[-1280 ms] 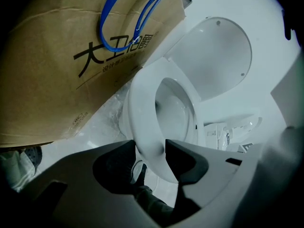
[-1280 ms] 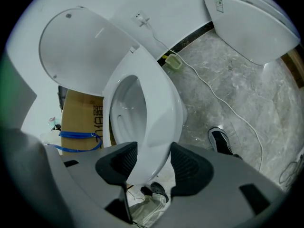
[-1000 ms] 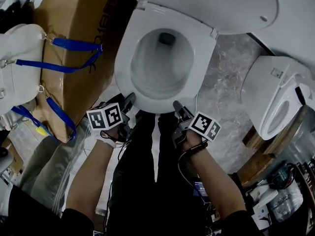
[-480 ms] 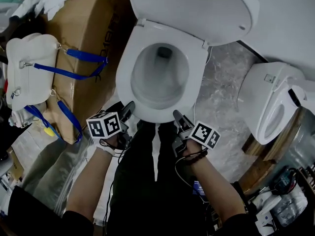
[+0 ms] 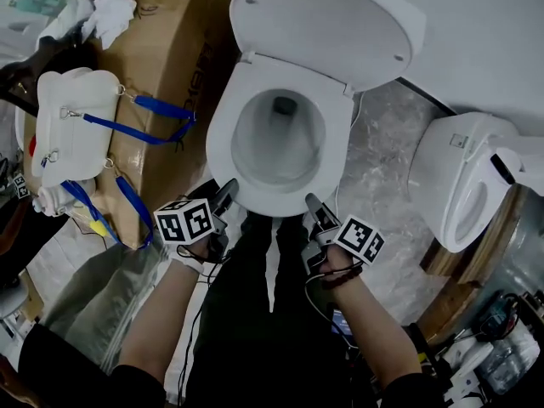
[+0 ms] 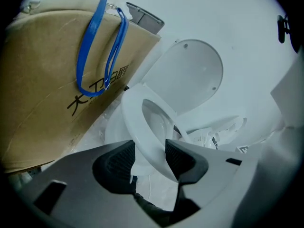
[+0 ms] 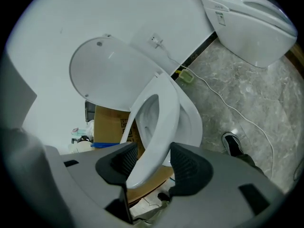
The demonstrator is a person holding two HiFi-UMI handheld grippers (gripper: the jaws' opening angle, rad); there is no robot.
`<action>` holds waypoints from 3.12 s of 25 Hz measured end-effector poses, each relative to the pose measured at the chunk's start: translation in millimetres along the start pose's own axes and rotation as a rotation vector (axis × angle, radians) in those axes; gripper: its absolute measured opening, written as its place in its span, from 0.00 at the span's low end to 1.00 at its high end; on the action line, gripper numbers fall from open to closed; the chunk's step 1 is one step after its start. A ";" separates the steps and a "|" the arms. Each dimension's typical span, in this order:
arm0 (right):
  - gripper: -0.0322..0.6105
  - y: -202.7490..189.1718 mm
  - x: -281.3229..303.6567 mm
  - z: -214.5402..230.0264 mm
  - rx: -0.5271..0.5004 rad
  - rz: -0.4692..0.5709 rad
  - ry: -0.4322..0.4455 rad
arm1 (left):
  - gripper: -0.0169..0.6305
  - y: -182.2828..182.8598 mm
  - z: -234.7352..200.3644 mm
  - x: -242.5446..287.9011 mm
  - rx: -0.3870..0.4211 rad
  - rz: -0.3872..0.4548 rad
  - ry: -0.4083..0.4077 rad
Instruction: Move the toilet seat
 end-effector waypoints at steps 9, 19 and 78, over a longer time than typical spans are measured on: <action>0.42 1.7 -18.9 -24.8 0.005 0.041 0.061 | 0.32 22.2 17.2 -17.7 0.000 0.057 -0.013; 0.42 8.9 -37.7 -52.4 0.062 0.083 0.120 | 0.34 49.5 36.4 -32.2 0.016 0.080 -0.043; 0.40 5.7 -94.0 -237.0 -1.060 0.490 0.006 | 0.29 193.3 162.7 -76.1 0.907 0.195 0.188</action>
Point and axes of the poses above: the fingertips, and each gripper's own axes: x forward along the fingers, z to its right, y out of its top, the point moved 7 cm from there along -x, backward along the fingers, and after that the axes turned 15 degrees about x, right-handed, at the moved point
